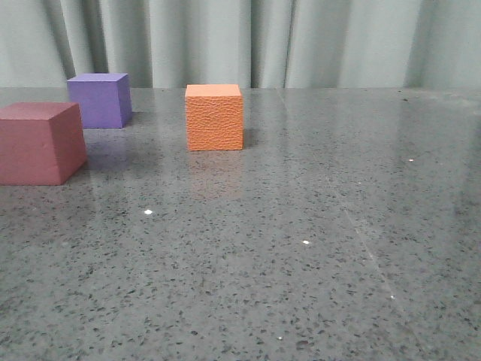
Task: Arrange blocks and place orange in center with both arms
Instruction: 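Move the left gripper over the orange cube and grasp it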
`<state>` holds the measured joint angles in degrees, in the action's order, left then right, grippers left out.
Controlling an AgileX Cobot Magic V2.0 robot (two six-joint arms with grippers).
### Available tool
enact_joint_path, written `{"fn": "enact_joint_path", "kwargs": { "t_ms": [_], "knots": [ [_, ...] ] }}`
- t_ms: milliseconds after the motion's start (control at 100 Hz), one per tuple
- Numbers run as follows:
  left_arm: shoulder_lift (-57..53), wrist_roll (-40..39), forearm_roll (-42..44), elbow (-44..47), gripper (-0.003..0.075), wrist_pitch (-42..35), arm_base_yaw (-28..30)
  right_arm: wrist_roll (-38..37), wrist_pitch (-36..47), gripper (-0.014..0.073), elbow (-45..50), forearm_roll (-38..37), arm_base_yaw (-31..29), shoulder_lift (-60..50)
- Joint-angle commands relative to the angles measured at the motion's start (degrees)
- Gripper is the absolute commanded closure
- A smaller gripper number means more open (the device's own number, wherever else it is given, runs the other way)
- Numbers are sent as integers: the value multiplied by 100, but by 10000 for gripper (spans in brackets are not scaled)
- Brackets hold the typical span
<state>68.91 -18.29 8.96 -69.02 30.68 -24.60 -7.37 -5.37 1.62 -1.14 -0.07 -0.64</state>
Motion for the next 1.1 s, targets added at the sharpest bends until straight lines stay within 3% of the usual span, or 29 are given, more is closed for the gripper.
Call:
{"fn": "enact_joint_path", "kwargs": {
  "t_ms": [0,290,470,650,1090],
  "knots": [
    [361,-690,504,-531,167,-457,-350,61,485,661,-83,5,-42,-127],
    [2073,-2139,1676,-2050,167,151,-1240,61,485,661,-83,5,-42,-127],
    [2651,-2336,1897,-2717,167,409,-1489,61,485,661,-83,5,-42,-127],
    [2824,-2349,2086,-2776,167,216,-1478,61,485,661,-83,5,-42,-127],
    [2984,-2705,1943,-2765,167,548,-1478,61,485,661,-83,5,-42,-127]
  ]
}}
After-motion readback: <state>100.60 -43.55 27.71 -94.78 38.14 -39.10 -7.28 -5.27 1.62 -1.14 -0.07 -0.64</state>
